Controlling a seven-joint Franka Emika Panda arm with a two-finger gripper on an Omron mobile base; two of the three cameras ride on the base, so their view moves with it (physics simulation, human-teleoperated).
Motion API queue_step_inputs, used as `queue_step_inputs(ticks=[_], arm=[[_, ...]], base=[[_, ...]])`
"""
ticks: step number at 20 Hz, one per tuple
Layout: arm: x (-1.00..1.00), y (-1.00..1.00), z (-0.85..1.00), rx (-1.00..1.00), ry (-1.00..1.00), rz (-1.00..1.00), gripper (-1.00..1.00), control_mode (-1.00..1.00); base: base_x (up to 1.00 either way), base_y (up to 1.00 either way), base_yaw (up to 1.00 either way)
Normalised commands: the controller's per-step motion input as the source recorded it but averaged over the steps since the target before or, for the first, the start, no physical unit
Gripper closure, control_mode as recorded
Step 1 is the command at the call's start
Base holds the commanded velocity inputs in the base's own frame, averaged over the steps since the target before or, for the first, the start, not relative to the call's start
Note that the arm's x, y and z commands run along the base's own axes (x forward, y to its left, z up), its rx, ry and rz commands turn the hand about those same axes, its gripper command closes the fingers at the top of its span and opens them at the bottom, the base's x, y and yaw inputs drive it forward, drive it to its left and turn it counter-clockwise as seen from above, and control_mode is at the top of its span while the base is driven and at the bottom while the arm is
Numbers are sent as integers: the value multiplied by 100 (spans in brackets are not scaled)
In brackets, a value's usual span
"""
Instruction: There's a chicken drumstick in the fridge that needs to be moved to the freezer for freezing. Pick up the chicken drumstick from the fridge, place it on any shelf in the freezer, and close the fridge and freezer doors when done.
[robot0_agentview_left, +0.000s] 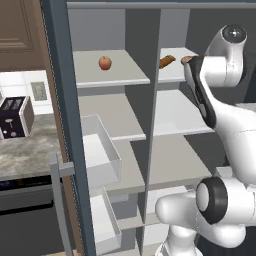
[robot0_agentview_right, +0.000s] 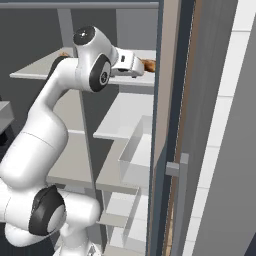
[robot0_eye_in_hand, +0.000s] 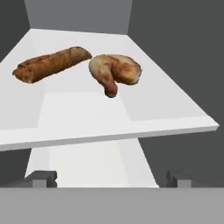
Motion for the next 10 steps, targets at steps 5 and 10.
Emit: queue_step_inputs(ticks=[5, 10], arm=[[61, -13, 0, 0, 0, 5, -100, -100], [40, -1, -3, 0, 0, 2, -100, -100]], base=[[0, 0, 0], [0, 0, 0]])
